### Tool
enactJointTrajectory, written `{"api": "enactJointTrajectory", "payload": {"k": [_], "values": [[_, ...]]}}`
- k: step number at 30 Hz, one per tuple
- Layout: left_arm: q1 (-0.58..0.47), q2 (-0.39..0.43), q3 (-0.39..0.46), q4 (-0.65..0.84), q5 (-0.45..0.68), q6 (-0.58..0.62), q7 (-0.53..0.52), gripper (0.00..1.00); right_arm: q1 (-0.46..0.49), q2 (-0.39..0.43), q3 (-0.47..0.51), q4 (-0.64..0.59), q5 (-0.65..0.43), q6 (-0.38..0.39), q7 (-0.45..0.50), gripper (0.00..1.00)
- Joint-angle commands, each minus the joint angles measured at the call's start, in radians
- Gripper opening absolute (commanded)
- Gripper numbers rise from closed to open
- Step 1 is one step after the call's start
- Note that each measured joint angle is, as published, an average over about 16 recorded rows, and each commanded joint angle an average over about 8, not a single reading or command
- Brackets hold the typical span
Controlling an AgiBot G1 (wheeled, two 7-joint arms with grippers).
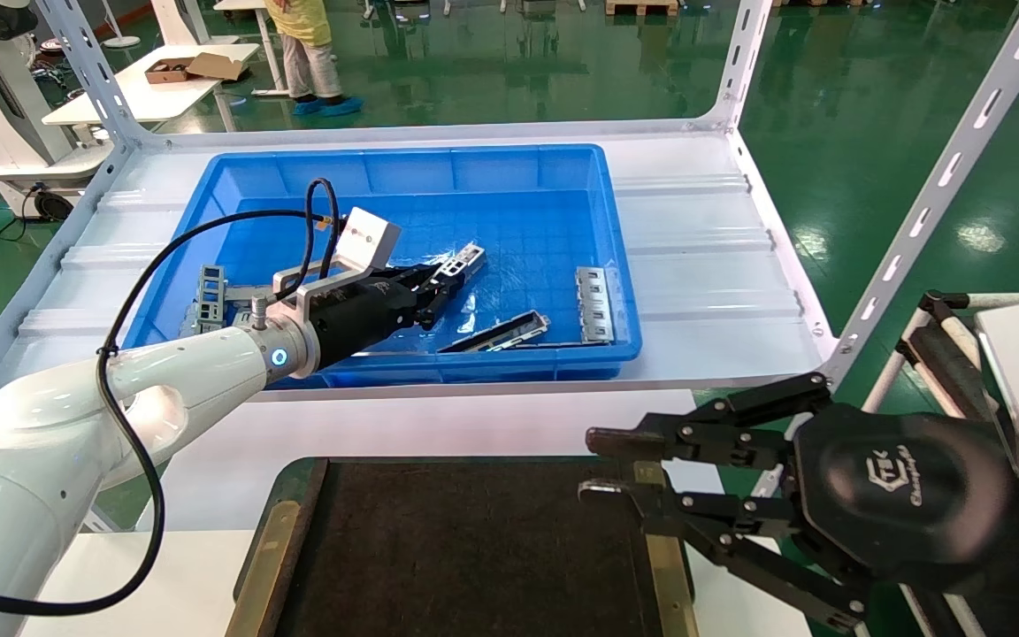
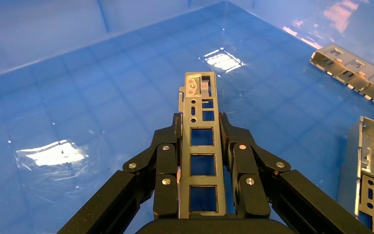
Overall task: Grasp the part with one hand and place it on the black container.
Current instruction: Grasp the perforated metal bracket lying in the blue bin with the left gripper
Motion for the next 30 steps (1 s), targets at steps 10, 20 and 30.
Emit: {"api": "enactJointTrajectory", "payload": {"k": [10, 20, 30], "values": [[-0.023, -0.034, -0.041, -0.045, -0.070, 0.107, 0.024, 0.00, 0.000, 0.000, 0.000, 0.000, 0.000, 0.000, 0.000, 0.00], [-0.014, -0.135, -0.056, -0.154, -0.113, 0.380, -0.029, 0.00, 0.000, 0.000, 0.000, 0.000, 0.000, 0.000, 0.000, 0.00], [0.174, -0.266, -0.060, -0.466, -0.175, 0.604, -0.190, 0.00, 0.000, 0.000, 0.000, 0.000, 0.000, 0.000, 0.000, 0.00]]}}
